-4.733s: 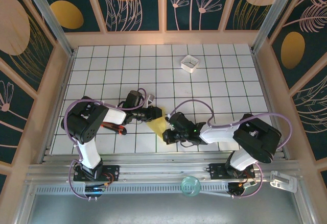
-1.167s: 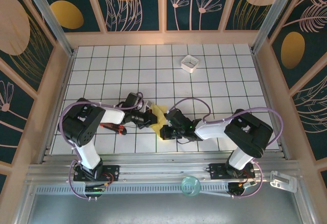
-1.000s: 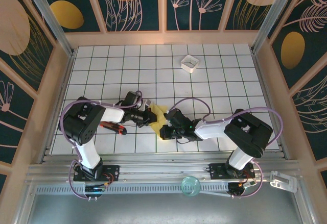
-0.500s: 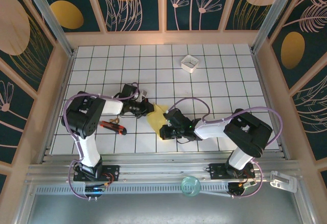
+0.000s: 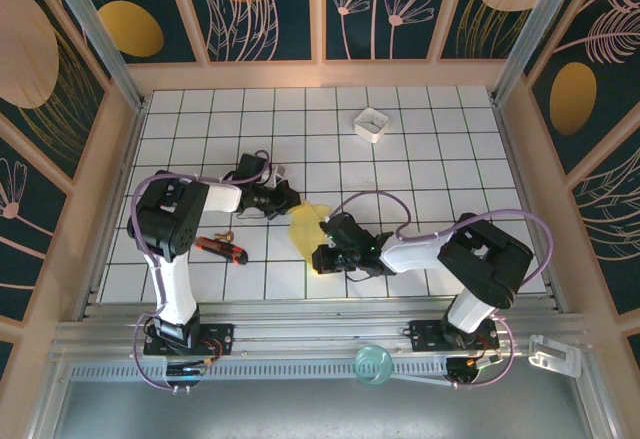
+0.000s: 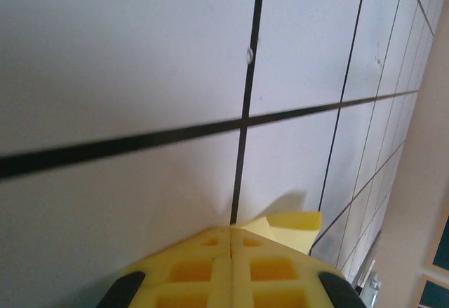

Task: Fold a paper plane with a square sheet of paper (pick it up from the middle)
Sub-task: Fourth fold the wing at the center of the table.

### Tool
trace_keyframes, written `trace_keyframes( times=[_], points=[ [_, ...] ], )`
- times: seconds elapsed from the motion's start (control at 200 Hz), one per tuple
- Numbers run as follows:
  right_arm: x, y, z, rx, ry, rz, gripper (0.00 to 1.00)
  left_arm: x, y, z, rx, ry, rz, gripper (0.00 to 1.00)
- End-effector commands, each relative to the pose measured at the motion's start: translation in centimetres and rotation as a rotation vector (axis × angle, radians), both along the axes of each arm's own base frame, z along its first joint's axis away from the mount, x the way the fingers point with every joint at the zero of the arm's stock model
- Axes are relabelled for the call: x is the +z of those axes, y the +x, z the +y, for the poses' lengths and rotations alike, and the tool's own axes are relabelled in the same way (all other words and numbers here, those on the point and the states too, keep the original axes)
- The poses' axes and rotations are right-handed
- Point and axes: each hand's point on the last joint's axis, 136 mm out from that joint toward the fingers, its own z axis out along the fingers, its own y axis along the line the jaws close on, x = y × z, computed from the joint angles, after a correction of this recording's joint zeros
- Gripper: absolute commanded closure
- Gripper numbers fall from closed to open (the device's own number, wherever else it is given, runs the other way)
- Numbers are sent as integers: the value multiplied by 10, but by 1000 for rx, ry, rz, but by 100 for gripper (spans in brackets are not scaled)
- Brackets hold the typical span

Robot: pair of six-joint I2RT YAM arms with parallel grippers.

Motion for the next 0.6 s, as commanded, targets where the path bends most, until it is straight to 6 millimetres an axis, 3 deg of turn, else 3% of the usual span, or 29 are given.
trace_keyframes(
  times=[0.0, 0.23, 0.405, 0.595],
  points=[
    [-80, -68, -99, 25, -421, 254, 100, -13, 30, 16, 62, 80, -59, 100],
    [-79, -68, -101, 19, -421, 249, 100, -8, 49, 30, 96, 92, -80, 100],
    [-71, -57, -91, 14, -392, 214, 100, 26, 44, 28, 113, 30, -150, 96],
    [-69, -49, -84, 9, -377, 203, 100, 32, -14, 21, 69, 5, -143, 86]
  ],
)
